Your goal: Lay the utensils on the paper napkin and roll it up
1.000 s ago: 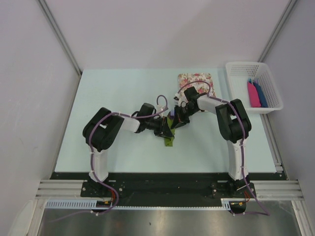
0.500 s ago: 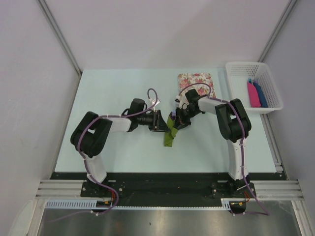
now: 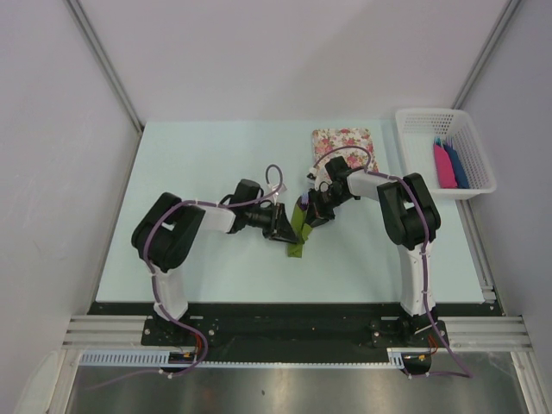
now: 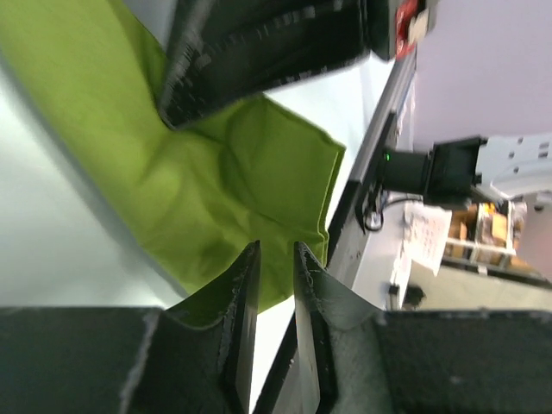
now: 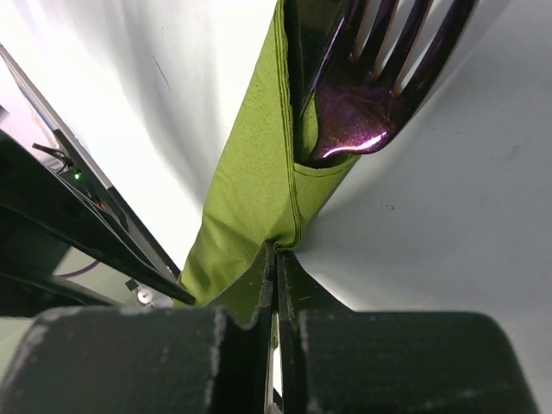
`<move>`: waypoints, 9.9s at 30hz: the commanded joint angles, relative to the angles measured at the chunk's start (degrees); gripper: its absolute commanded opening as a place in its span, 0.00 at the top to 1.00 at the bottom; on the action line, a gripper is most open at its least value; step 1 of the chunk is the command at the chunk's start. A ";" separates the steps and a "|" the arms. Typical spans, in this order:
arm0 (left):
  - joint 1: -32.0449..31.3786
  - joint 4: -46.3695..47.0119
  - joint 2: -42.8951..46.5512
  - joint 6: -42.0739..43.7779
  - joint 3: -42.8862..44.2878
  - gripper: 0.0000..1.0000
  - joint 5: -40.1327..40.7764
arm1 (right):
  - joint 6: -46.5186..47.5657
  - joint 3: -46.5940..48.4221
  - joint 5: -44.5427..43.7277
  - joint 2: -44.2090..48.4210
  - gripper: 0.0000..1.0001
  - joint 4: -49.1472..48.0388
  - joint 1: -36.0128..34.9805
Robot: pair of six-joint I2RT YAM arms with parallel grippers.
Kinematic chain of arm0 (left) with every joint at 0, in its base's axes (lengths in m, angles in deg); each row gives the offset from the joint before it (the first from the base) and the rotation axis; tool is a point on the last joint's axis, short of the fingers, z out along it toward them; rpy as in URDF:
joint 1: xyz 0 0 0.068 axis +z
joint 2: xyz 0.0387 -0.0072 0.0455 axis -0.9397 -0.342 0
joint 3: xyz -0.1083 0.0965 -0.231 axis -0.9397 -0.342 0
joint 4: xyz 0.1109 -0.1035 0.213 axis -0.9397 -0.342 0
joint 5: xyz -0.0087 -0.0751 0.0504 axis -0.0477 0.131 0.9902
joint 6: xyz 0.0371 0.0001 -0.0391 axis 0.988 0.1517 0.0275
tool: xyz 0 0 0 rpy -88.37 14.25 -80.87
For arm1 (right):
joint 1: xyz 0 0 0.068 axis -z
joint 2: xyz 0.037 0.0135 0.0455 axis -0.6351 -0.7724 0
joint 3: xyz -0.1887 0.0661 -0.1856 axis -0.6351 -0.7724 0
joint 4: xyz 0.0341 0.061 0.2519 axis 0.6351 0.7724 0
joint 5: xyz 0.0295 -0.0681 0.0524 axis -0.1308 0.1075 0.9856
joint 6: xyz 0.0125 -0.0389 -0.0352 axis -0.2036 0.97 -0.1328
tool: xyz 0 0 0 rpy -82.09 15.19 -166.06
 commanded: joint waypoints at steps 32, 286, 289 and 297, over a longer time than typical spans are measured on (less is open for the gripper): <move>-2.38 -15.29 -12.03 11.09 4.39 0.85 1.53 | 0.54 1.73 -2.13 1.10 0.80 2.65 1.49; 2.72 9.14 56.08 16.19 -7.30 0.27 2.67 | 21.82 12.72 -21.46 47.78 1.00 -3.75 -30.05; 2.63 9.93 55.99 15.75 -7.65 0.35 2.23 | 21.81 12.72 -22.08 47.70 1.00 -4.10 -30.23; 2.72 8.79 55.29 17.33 -6.69 0.64 1.53 | 21.55 12.64 -22.87 47.52 1.00 -4.63 -30.67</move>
